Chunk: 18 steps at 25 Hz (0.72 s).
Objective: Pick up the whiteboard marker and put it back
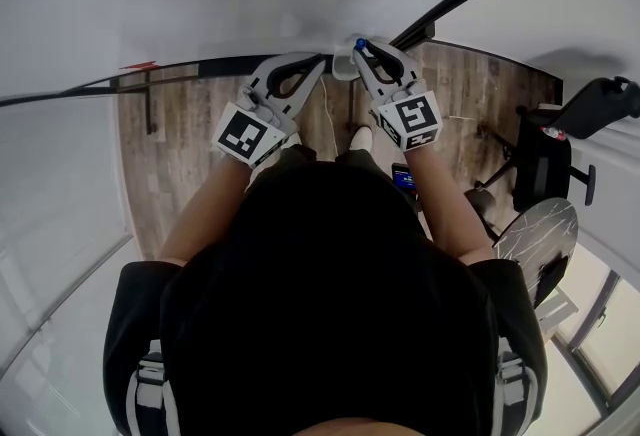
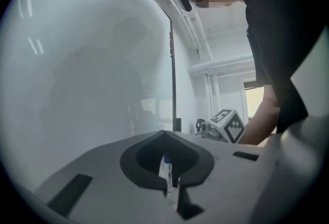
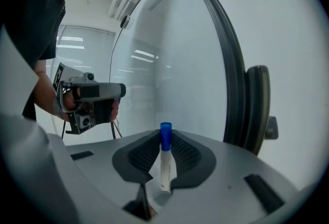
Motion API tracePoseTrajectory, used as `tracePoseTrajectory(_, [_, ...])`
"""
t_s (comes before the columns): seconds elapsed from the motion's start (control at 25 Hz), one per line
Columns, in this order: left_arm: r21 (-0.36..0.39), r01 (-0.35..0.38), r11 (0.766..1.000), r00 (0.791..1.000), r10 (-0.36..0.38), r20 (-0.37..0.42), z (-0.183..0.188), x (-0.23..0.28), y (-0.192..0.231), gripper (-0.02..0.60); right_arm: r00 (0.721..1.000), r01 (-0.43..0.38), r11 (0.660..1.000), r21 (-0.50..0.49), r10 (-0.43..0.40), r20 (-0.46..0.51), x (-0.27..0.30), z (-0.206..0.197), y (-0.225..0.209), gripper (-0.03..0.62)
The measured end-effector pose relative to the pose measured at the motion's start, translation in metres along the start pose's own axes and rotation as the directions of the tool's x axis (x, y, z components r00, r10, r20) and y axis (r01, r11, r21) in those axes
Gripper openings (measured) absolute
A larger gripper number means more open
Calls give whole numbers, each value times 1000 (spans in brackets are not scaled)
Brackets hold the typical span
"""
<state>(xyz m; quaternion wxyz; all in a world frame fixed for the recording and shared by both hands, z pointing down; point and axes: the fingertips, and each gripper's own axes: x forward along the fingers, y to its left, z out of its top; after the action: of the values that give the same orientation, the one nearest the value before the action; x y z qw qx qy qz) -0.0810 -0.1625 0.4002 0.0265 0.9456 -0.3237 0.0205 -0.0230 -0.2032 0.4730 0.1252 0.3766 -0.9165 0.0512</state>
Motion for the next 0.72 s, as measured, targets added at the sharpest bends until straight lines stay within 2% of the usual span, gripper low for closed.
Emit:
tracePoseTrajectory(0.48, [-7,-11,1000,1000,11,5,3,-1,0,3,990,-45,998,-53,38,-135,24,-58,10,66])
tracePoseTrajectory(0.72, [-2,-14,1000,1000,14,16,10,-5,-4,3,981,-69,997,-41,61,-186,33,-80,14,64])
